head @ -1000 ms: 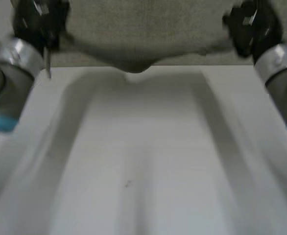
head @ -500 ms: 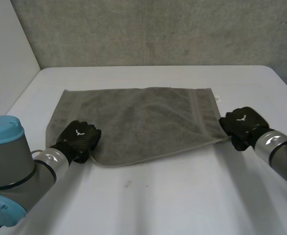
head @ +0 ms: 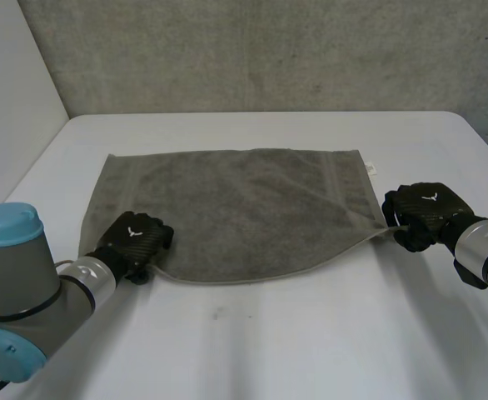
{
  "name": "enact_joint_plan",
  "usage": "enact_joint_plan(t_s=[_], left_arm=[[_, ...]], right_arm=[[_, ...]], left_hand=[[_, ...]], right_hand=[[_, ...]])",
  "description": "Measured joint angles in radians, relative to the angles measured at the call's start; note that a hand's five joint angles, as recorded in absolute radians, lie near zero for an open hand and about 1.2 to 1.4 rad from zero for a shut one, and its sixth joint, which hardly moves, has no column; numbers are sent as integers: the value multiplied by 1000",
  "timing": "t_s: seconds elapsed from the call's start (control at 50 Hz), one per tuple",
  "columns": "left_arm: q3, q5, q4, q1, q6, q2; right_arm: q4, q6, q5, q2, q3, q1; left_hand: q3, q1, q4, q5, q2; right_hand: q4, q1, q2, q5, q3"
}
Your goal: Fold the towel.
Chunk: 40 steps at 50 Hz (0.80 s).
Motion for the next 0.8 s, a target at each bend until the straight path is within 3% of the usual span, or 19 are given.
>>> enact_joint_plan(t_s=[0.22,0.32,0.34,0.42,0.56,0.64,0.8], left_arm=[[6,-59,61,29,6,-14],[4,-117,98,44,14,-12],[0,-127,100,47,17,-6],[-9,-135,90,49,26,13],[-79,-132,-76,35,147,161],[-100,-130,-166,32,199,214],[-96,-87,-496,40,279,350]], right_arm=[[-4,-10,12,0,-4,-15],[-2,-14,13,0,-7,-19],[1,-16,14,0,-9,-19],[6,-26,14,-2,-13,-19],[120,-152,15,-10,-53,-47],[260,-263,15,-16,-88,-93],[639,-591,23,-68,-104,-159]], left_hand=[[123,127,124,122,126],[282,295,283,279,282],[464,474,465,463,465],[559,528,560,548,560],[593,545,594,573,594],[596,545,597,575,596],[596,568,598,593,597]], right_hand=[[0,0,0,0,0],[0,0,0,0,0],[0,0,0,0,0],[0,0,0,0,0],[0,0,0,0,0],[0,0,0,0,0],[0,0,0,0,0]])
